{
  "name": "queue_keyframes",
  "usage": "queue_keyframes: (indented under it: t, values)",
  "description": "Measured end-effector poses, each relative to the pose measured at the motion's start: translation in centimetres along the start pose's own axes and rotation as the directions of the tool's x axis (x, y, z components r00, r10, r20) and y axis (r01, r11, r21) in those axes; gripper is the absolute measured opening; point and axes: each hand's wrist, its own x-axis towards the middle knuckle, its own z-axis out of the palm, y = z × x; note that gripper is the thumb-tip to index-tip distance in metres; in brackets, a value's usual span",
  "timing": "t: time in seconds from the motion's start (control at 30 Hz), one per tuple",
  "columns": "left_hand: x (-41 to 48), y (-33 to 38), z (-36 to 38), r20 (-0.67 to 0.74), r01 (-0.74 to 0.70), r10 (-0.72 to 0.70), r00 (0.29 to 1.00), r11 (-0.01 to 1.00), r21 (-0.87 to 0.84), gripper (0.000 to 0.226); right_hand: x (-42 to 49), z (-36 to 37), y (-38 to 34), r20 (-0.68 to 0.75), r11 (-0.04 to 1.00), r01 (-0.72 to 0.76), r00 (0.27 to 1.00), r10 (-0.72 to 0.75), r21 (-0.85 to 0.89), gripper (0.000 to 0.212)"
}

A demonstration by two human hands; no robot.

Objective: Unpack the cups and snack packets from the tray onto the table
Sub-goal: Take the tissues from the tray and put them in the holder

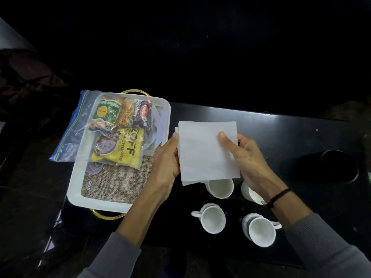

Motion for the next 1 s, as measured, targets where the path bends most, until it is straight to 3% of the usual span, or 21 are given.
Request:
queue_keyframes:
  t: [0.23, 0.47, 0.7, 0.83, 1.0]
  values:
    - [0.3, -0.9, 2.0, 0.086, 0.037, -0.036, 0.996, 0.999, -0.002, 0.036, -0.7, -4.0, 0.2, 0.059, 0.995, 0.082, 0.995, -0.078, -0.062, 0.023]
    - [1.1, -1.3, 5.0, 0.109, 0.04, -0.053, 0.993, 0.992, 0.122, 0.027, -0.8, -7.9, 0.5, 0.111, 0.989, 0.123, 0.987, -0.114, -0.081, 0.025]
    - [1.6, -1.5, 9.1, 0.191, 0.147, -0.183, 0.964, 0.971, 0.189, 0.059, -1.7, -11.3, 0.3, 0.045, 0.987, 0.154, 0.987, -0.151, -0.055, 0.025]
    - [1.7, -2.9, 10.8, 0.236, -0.046, -0.07, 0.969, 0.89, 0.455, 0.023, -2.4, -13.2, 0.3, -0.026, 0.991, 0.132, 0.991, -0.132, -0.009, 0.029]
    - [1.3, -4.3, 13.8, 0.318, -0.066, -0.075, 0.945, 0.91, 0.41, 0.027, -4.6, -15.9, 0.4, 0.006, 0.999, -0.025, 1.0, 0.025, 0.044, 0.042]
